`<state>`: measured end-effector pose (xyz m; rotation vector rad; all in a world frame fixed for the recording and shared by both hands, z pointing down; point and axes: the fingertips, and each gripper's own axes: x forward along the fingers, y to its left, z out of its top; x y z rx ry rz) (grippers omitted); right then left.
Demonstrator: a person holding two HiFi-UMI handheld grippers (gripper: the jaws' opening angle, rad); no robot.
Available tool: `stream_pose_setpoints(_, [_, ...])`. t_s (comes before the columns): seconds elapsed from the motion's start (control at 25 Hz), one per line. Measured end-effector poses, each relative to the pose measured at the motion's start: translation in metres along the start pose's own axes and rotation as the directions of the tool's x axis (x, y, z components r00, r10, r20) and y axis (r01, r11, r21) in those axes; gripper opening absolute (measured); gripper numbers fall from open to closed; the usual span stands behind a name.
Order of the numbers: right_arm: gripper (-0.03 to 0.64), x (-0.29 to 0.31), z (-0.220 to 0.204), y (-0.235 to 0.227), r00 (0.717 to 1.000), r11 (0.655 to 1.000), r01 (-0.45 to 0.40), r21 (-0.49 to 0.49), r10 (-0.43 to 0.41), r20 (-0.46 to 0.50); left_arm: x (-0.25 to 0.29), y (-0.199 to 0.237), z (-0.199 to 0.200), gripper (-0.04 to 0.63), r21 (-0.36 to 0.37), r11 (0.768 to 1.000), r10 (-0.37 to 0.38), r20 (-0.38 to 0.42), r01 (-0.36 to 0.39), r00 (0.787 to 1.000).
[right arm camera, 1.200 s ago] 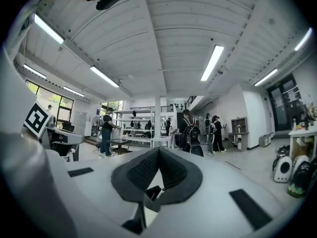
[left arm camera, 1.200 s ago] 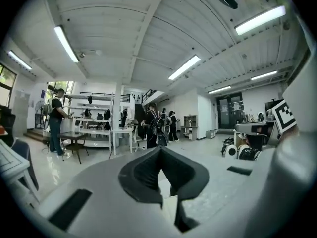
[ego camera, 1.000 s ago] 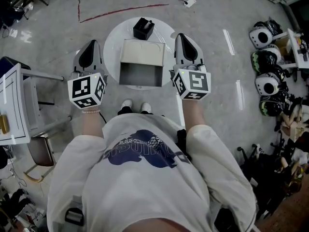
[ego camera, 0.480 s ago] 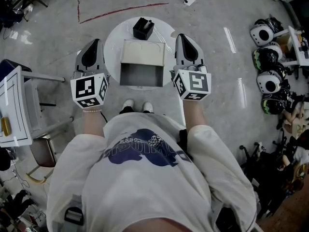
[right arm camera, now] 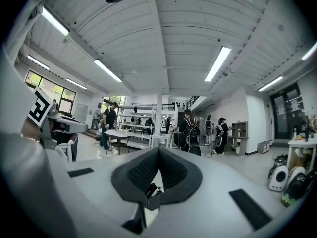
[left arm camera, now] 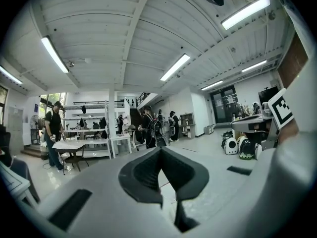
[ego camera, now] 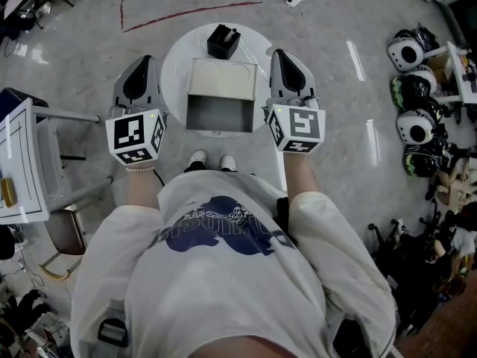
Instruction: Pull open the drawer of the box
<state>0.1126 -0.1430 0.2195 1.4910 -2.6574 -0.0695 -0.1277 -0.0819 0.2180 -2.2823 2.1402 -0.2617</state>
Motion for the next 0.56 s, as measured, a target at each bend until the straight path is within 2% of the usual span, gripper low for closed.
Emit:
stream_pose_setpoints(0.2, [-0.003, 0.0018, 0.0015, 0.0038, 1.000, 1.000, -0.005, -0.014, 0.005, 0.000, -0.0019, 0.0041, 0.0060, 0.008, 0.041, 0.999, 0.011, -0.001, -0.011, 1.000])
stream_pose_setpoints(0.56, [-0.003, 0.0063, 0.0018, 0.0054, 1.000, 0.999, -0.007, -0.032, 0.006, -0.002, -0.0013, 0.0094, 0.0100, 0.008, 0.045, 0.999, 0.020, 0.006, -0.021, 1.000])
